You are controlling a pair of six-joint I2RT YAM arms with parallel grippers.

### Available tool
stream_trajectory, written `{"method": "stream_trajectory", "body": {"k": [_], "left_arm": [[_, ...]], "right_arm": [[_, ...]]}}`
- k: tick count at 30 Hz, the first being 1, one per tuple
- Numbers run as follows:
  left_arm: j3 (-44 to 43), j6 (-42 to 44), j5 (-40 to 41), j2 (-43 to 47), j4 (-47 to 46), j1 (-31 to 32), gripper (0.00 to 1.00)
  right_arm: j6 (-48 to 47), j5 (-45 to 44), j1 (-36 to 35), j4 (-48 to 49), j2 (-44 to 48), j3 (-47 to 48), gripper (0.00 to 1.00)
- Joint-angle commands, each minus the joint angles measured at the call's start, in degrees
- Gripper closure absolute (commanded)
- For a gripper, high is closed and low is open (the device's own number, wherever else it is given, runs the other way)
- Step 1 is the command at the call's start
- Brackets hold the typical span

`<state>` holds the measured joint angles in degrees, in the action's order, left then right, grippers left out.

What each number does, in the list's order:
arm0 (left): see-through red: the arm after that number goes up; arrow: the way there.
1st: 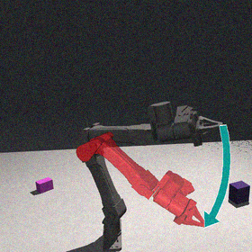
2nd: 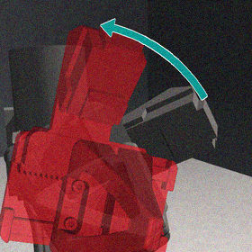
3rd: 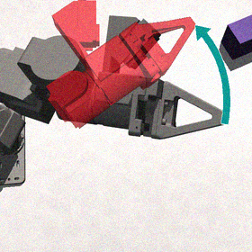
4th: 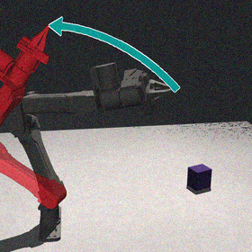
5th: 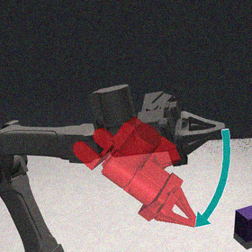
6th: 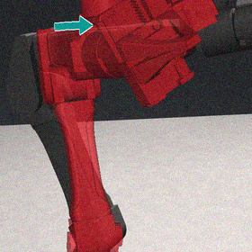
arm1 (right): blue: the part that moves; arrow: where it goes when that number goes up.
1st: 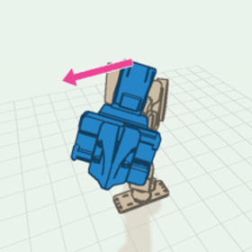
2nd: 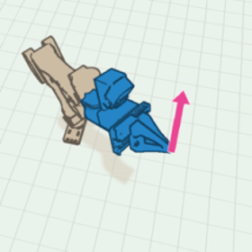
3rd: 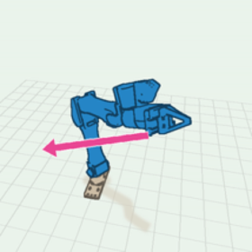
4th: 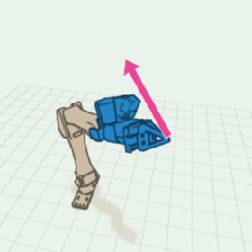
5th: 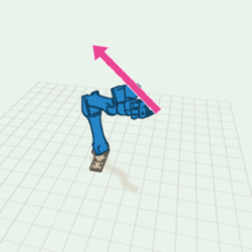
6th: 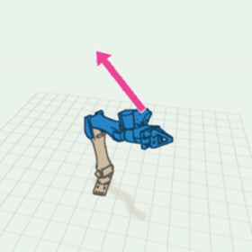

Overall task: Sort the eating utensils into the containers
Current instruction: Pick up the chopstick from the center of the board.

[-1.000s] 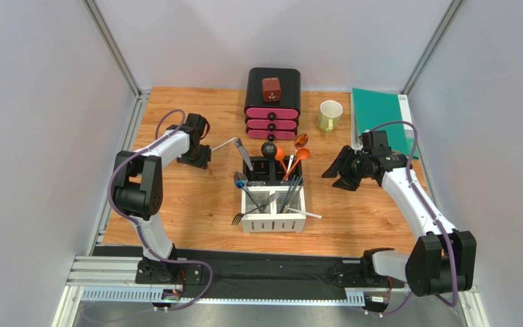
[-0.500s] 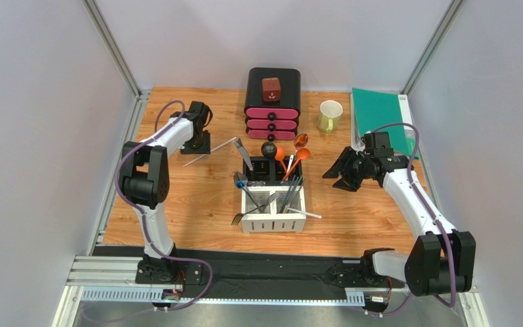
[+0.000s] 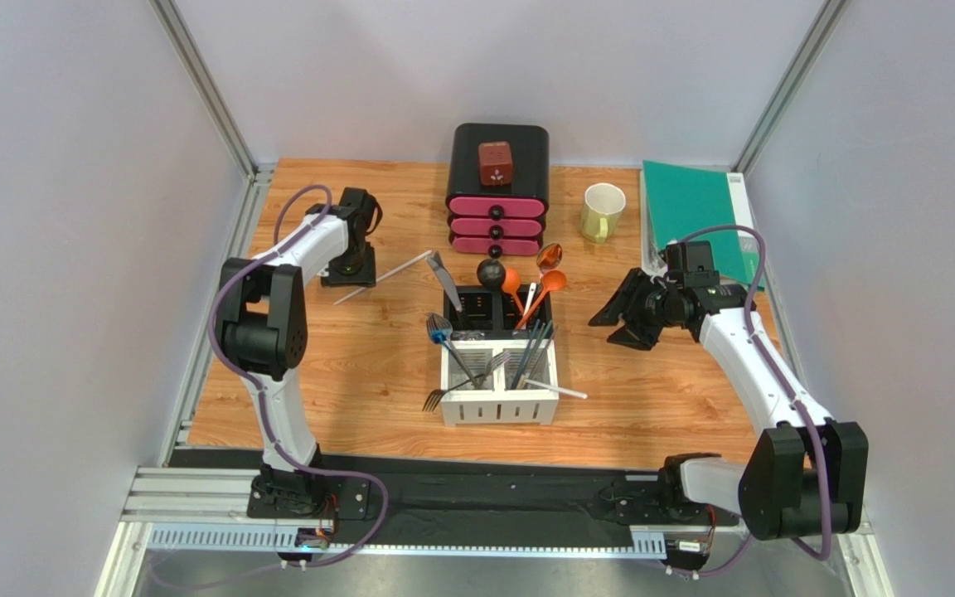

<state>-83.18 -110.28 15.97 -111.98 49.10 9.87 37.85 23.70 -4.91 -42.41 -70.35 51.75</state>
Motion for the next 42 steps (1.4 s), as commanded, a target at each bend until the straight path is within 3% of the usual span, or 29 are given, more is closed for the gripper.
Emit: {"method": "stream_trajectory", "body": {"k": [1,22,33,42], "left_arm": [[-1.55,-1.08,0.73,-1.66,2.4,-1.17,0.6],[-7.96,1.99,-2.34,-7.19,5.56,-3.01,0.61],[-13.67,5.77,-3.92,-10.97,12.5,-3.45,0.63],[-17.99,9.56,-4.1,-12.82,17.96,-4.07,0.73]], "right_arm": [[-0.58,1.08,0.6,1.81,-0.23,0.46,0.47],[-0.76,2.57,2.88,1.98,-2.16,1.34,0.48],[-0.49,3.54,3.94,2.34,-2.87,1.78,0.49],[-0.14,4.42,4.73,3.92,-3.04,1.43,0.49]]}}
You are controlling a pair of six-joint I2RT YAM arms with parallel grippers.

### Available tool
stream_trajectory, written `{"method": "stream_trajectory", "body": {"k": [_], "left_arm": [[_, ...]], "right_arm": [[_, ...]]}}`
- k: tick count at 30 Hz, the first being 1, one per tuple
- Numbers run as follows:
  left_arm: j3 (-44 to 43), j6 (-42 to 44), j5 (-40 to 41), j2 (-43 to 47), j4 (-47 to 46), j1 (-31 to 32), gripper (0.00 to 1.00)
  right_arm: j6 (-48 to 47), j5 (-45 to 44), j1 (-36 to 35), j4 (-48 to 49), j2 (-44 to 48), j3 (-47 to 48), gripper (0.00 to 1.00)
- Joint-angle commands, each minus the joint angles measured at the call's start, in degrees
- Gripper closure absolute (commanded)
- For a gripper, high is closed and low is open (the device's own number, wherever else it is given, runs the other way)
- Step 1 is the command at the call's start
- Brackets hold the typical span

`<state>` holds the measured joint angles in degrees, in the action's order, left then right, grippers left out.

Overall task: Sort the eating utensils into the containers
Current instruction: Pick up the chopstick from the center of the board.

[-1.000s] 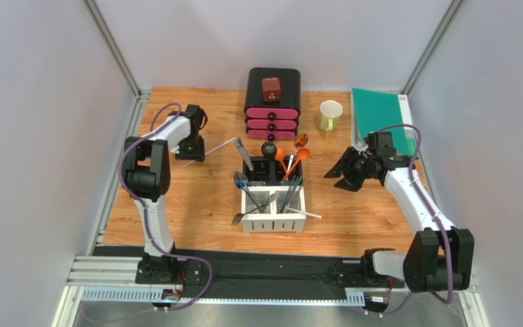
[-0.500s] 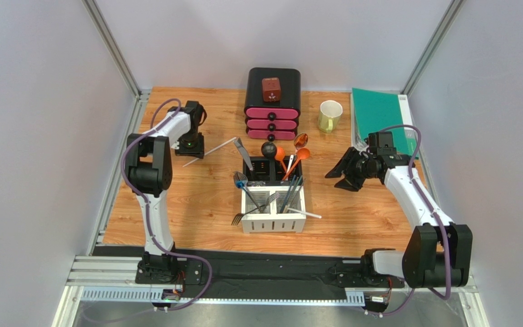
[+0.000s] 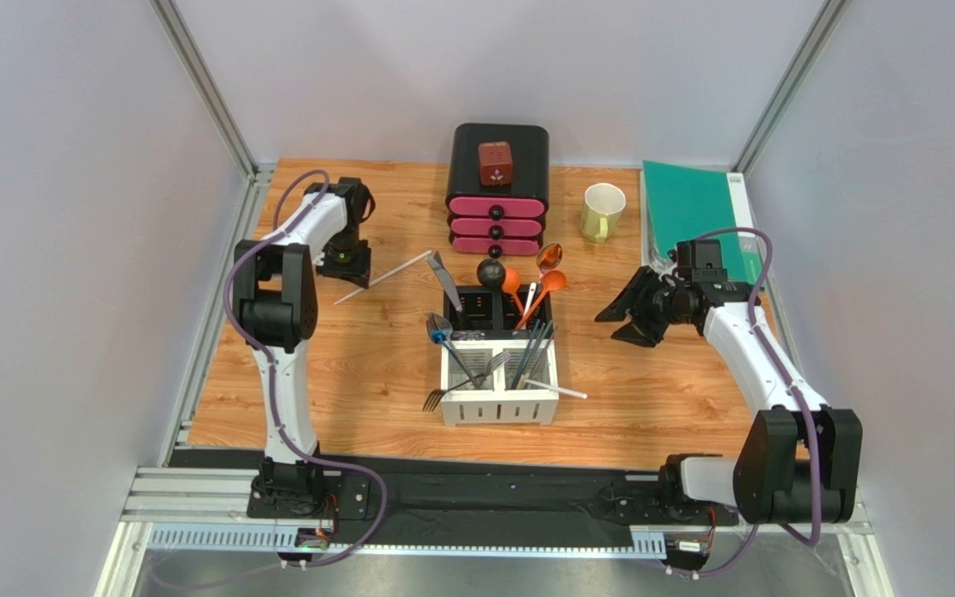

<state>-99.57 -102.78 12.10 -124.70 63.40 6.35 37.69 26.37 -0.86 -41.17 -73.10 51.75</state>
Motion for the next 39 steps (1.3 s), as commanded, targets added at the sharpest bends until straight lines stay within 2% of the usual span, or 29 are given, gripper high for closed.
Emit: {"method": "stream_trajectory", "body": {"k": [1,14,17,21,23,26,36,39], "left_arm": [[-1.42,2.58,-0.67,-0.1,3.14,-0.64,0.76],[-2.2,4.35,-0.32,-0.97,6.21,-0.81,0.76],[-2.91,3.56,-0.41,-0.98,6.74,-0.9,0.74],[-2.12,3.64,-0.15,0.86,4.2,-0.99,0.63],[-2.47,4.6,-0.06,1.22,2.97,-1.16,0.61],[-5.01,4.08,-0.84,-0.18,4.1,-1.34,0.57],[-15.12,5.04,-4.98,-8.09,11.12,-1.43,0.57],[-15.13,5.58,-4.98,-8.28,11.32,-1.43,0.57]], "right_arm": [[0.01,1.84,2.17,2.85,-0.2,1.34,0.49],[-0.16,3.69,4.47,3.72,0.94,-0.42,0.49],[0.1,4.04,4.73,4.25,1.38,-1.29,0.49],[0.1,4.57,5.43,4.69,2.08,-2.7,0.49],[0.1,4.92,5.7,4.87,2.17,-3.05,0.49],[0.19,5.35,5.96,5.22,1.56,-2.97,0.49],[-0.08,5.89,7.28,5.66,0.85,-3.14,0.49],[-0.16,5.97,7.72,5.75,0.68,-3.49,0.49]]}}
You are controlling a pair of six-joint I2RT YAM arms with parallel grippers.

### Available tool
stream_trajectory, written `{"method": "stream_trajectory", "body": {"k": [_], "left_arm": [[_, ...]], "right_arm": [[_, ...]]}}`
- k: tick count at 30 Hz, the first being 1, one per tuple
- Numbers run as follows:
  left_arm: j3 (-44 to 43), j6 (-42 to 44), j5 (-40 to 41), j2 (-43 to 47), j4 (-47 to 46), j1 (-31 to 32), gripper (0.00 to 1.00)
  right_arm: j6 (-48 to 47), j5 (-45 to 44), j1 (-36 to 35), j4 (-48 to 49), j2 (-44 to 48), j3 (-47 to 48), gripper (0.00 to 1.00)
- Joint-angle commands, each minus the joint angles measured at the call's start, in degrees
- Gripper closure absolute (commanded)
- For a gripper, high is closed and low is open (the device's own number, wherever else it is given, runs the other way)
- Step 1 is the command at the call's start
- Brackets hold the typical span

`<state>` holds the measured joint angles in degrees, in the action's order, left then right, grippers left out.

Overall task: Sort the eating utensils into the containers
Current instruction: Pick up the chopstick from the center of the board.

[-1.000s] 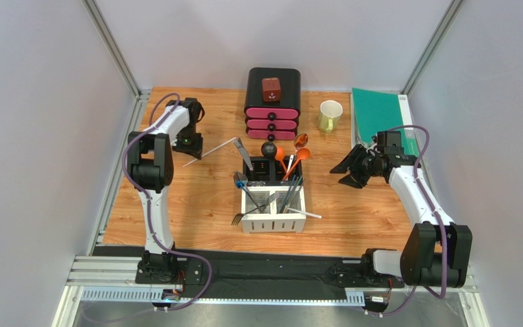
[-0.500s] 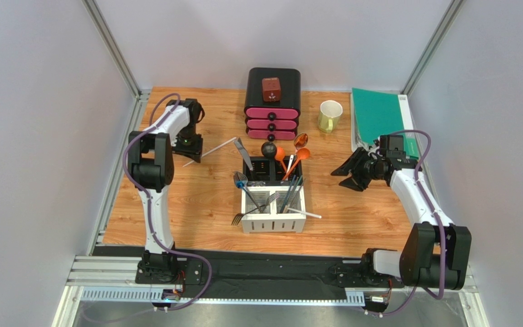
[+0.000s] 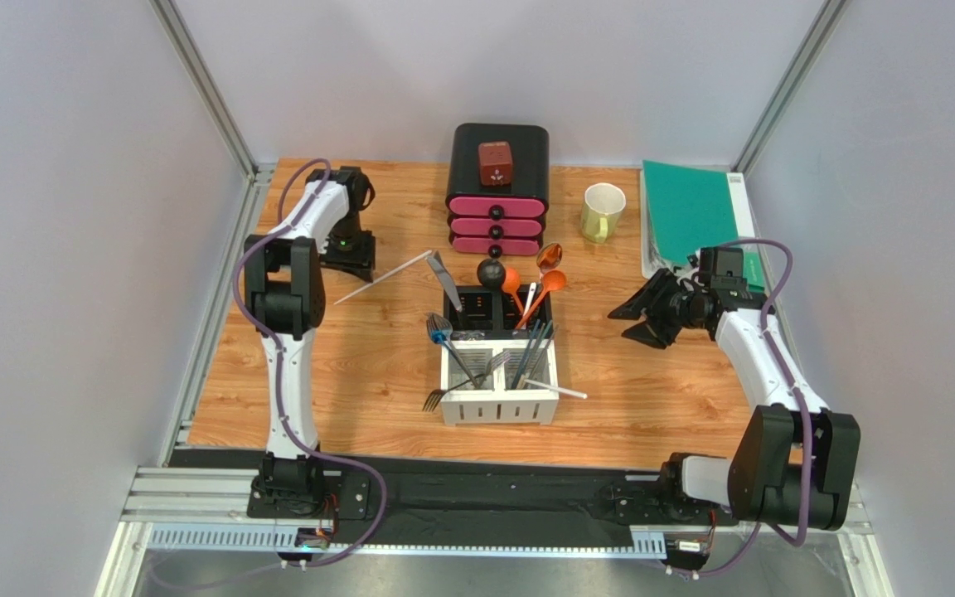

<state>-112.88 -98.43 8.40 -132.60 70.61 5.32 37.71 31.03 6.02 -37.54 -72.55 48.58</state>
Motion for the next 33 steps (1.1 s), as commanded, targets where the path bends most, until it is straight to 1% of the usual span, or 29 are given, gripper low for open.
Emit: {"method": "stream_trajectory", "body": {"k": [1,4,12,24,27,28,30,31,33], "left_arm": [[-1.21,1.31,-1.2,0.31,3.66,-0.4,0.57],[-0.23,1.22,-0.76,0.67,3.39,-0.49,0.58],[-5.68,4.03,-2.16,-3.45,8.58,-0.31,0.6],[-7.7,7.38,-2.07,-5.92,11.83,0.65,0.64],[-8.41,7.99,-2.78,-6.53,12.62,0.74,0.67],[-8.5,8.52,-2.87,-6.62,12.62,0.83,0.73],[-8.5,8.78,-2.6,-6.45,12.8,0.92,0.75],[-8.24,9.39,-2.43,-6.27,12.71,0.92,0.78],[-7.8,9.93,-2.51,-5.92,12.62,0.92,0.8]], "right_arm": [[-0.01,1.4,0.92,2.38,0.13,-0.41,0.49],[0.34,1.58,1.18,2.82,-0.13,-0.68,0.49],[0.25,2.55,2.24,3.44,-0.83,-0.76,0.49],[-0.18,4.39,4.7,4.23,-1.54,-1.38,0.49],[-0.27,4.74,4.88,4.23,-1.71,-1.29,0.5],[-0.19,4.92,4.96,4.32,-1.71,-1.29,0.49],[-0.18,4.92,5.05,4.4,-1.8,-1.2,0.49],[-0.18,5.01,5.05,4.4,-1.89,-1.2,0.49],[-0.18,5.1,5.14,4.49,-1.89,-1.2,0.49]]}}
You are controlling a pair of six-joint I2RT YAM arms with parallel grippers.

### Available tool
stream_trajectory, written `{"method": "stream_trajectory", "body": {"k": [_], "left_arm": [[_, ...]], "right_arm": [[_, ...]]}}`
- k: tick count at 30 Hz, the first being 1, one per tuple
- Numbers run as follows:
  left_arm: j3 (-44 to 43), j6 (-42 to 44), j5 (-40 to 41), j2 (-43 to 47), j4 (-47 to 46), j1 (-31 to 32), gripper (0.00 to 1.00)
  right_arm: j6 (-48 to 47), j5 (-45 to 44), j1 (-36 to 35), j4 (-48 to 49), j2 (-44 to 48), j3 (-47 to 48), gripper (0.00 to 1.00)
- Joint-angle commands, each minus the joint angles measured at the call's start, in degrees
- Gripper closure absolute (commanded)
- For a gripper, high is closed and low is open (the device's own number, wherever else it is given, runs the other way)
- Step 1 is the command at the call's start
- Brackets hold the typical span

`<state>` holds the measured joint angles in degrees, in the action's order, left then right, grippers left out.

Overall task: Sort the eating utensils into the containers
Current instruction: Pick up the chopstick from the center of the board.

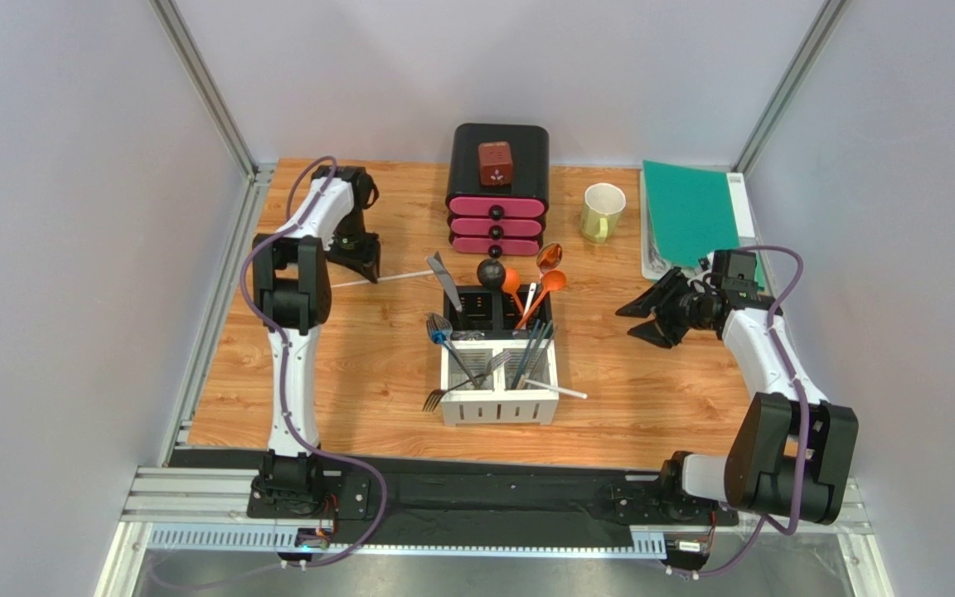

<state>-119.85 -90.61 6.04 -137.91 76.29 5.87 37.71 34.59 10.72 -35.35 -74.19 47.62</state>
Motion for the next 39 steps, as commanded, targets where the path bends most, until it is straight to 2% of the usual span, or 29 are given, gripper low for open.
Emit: {"method": "stream_trajectory", "body": {"k": [1,9,13,21,28,32,39], "left_arm": [[-0.13,2.54,-0.15,-0.35,6.85,0.37,0.81],[6.2,5.44,2.48,4.39,5.19,0.2,0.9],[9.89,10.95,4.94,7.56,2.56,-0.5,1.0],[11.04,24.06,13.02,12.91,1.41,-0.77,1.0],[22.63,40.56,15.75,21.27,-9.56,-0.77,1.0],[27.73,47.88,16.46,25.75,-12.48,-0.33,1.0],[40.56,57.46,12.86,45.25,-22.93,1.25,1.0]], "right_arm": [[-0.18,1.53,0.44,2.31,-0.16,-0.33,0.5],[0.25,1.71,0.53,2.48,-0.08,-0.24,0.5],[0.61,2.06,0.53,2.57,0.1,0.11,0.5],[1.31,2.68,0.53,3.01,1.51,-2.0,0.5],[2.28,3.56,0.53,3.54,3.17,-2.97,0.51],[2.8,3.73,0.53,3.19,4.67,-3.67,0.52],[5.17,3.64,0.35,3.89,7.22,-5.78,0.53]]}}
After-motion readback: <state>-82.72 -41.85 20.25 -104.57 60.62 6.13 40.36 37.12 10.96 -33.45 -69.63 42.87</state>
